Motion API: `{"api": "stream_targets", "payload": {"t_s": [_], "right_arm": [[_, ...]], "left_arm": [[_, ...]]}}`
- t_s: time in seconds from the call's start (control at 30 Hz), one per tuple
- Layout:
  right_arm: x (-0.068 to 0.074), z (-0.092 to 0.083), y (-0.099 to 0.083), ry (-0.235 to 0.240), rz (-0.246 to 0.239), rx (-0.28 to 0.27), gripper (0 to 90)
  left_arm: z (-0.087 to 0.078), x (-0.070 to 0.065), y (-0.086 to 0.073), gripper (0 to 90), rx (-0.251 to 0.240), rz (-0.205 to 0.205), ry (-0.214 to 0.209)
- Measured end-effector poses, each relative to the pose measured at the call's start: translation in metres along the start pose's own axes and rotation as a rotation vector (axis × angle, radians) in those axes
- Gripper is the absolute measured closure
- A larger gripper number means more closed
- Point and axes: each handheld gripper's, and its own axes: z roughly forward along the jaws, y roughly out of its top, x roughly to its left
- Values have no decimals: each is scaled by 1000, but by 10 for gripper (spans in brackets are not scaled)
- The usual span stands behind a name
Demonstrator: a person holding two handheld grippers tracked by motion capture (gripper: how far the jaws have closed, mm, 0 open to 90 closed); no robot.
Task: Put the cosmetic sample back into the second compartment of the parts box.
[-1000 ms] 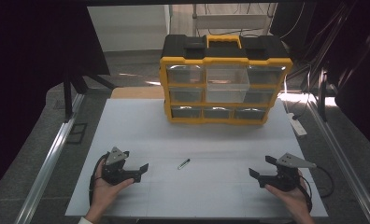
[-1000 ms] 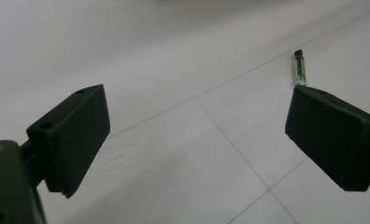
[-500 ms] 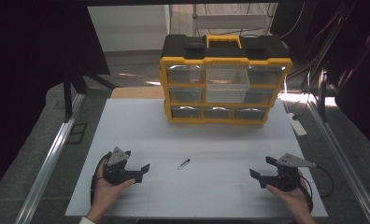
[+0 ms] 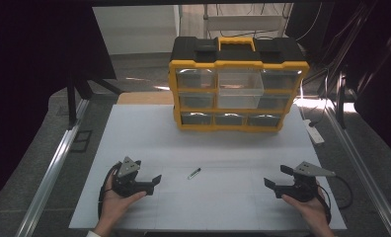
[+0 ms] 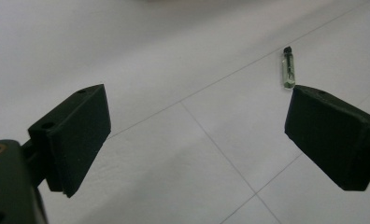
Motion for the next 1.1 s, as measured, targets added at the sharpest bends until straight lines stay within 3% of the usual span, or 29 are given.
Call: {"api": "stream_targets", "payload": {"t_s": [0.43, 1.1], "right_arm": [[1, 5, 2, 14, 2, 3, 137], [3, 4, 0, 19, 3, 2, 136]], "left_arm": [[-3, -2, 3, 69, 3, 9, 0], [-16, 2, 22, 67, -14, 5, -16]]}}
